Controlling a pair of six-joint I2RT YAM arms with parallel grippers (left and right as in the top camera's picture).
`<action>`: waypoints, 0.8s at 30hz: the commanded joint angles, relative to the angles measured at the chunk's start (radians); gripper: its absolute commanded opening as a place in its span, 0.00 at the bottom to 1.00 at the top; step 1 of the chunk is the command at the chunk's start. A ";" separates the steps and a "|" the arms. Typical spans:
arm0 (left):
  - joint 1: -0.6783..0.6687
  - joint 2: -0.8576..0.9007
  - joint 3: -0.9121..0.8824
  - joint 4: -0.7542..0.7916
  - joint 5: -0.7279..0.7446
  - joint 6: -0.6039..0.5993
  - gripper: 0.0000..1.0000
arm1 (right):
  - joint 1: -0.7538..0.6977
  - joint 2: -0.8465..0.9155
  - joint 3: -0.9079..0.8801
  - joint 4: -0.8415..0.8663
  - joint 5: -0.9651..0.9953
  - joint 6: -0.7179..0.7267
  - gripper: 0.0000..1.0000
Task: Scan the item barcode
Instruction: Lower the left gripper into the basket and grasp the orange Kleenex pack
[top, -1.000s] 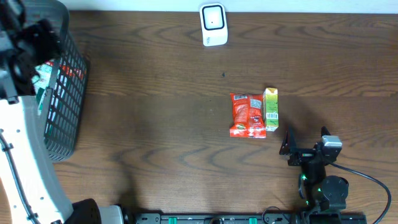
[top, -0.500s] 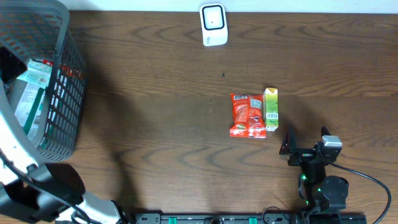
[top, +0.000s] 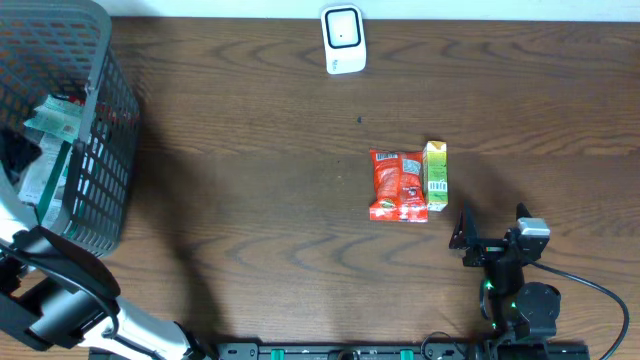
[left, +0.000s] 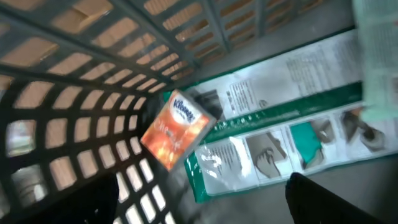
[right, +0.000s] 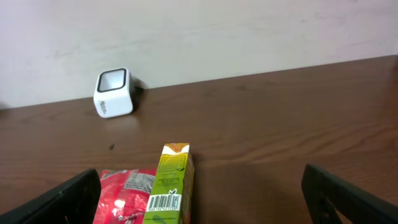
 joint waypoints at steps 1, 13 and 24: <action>0.010 0.008 -0.115 0.062 -0.018 0.042 0.86 | -0.004 -0.005 -0.002 -0.004 -0.005 -0.011 0.99; 0.014 0.011 -0.375 0.351 -0.018 0.105 0.82 | -0.004 -0.005 -0.001 -0.004 -0.005 -0.011 0.99; 0.063 0.012 -0.399 0.394 -0.010 0.104 0.77 | -0.004 -0.005 -0.001 -0.004 -0.005 -0.011 0.99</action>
